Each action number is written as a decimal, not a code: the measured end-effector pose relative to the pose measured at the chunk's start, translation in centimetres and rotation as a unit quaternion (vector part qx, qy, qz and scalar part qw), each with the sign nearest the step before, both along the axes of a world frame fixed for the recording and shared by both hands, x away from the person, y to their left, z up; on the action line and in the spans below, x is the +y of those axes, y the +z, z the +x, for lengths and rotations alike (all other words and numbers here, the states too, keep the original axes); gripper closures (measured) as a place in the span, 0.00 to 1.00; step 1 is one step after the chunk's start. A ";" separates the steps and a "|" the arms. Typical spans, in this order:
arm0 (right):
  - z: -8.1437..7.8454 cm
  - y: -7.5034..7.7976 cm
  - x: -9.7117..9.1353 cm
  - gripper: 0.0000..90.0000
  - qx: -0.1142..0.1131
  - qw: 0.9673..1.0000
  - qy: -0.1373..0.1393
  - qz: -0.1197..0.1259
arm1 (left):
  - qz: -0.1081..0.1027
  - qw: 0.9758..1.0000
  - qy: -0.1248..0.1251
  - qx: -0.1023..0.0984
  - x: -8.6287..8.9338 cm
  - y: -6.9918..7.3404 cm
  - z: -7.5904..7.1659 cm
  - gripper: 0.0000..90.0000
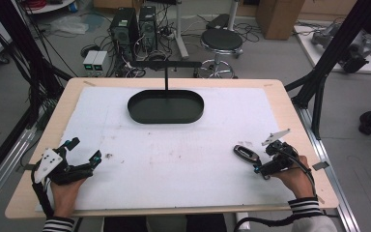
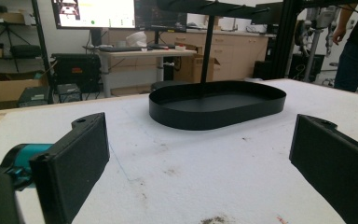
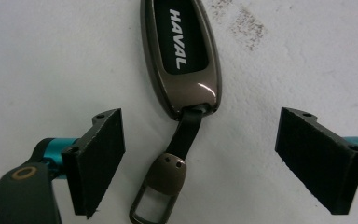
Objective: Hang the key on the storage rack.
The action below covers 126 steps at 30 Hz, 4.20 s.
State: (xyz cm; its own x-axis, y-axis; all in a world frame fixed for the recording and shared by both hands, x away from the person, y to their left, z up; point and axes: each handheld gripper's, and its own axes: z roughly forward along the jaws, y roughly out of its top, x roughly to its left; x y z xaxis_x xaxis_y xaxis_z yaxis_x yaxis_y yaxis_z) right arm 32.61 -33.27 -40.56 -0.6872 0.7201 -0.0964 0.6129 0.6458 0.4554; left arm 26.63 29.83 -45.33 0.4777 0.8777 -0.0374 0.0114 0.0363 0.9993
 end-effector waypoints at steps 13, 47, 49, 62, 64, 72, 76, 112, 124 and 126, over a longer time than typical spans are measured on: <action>0.5 -0.3 0.1 0.34 0.038 0.999 -0.001 -0.016 | 0.000 1.000 0.001 0.001 0.0 0.0 0.0 0.06; 0.5 -0.6 0.7 0.90 0.064 0.998 0.017 -0.013 | -0.011 1.000 0.000 0.003 0.2 0.0 0.0 0.06; 0.5 -0.5 0.8 0.91 0.065 0.998 0.022 -0.015 | -0.012 1.000 0.000 0.002 0.2 0.0 0.1 0.06; 0.0 -0.3 0.2 0.93 0.029 0.998 0.053 0.000 | -0.011 1.000 -0.002 0.002 0.2 0.0 0.1 0.06; -0.1 -0.1 0.2 0.93 0.022 0.998 0.056 0.006 | -0.011 1.000 -0.004 0.003 0.2 0.0 0.1 0.06; 0.1 1.1 1.0 0.94 -0.022 0.992 0.097 0.072 | -0.018 1.000 -0.021 0.013 0.3 0.8 0.5 0.06; 0.3 1.8 1.5 0.94 -0.043 0.988 0.119 0.091 | -0.007 0.999 -0.032 0.013 0.1 1.6 0.8 0.06; 5.2 8.8 11.3 0.94 -0.074 0.931 0.318 0.162 | 0.118 0.943 -0.304 0.060 -7.0 11.8 7.3 0.06; 5.4 9.3 13.5 0.94 -0.069 0.925 0.342 0.151 | 0.145 0.924 -0.347 0.067 -9.8 13.6 8.0 0.06; 5.4 9.2 13.8 0.94 -0.068 0.924 0.345 0.151 | 0.149 0.921 -0.353 0.068 -10.4 13.8 8.2 0.06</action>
State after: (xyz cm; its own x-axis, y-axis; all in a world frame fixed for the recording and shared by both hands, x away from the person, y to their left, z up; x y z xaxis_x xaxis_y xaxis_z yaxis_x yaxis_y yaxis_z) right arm 38.03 -19.47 -31.32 -0.9888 0.1244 -0.0821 0.0271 0.6918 0.7215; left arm 34.78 19.43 -31.51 0.9421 0.3310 0.0533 0.0531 -0.3042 0.9511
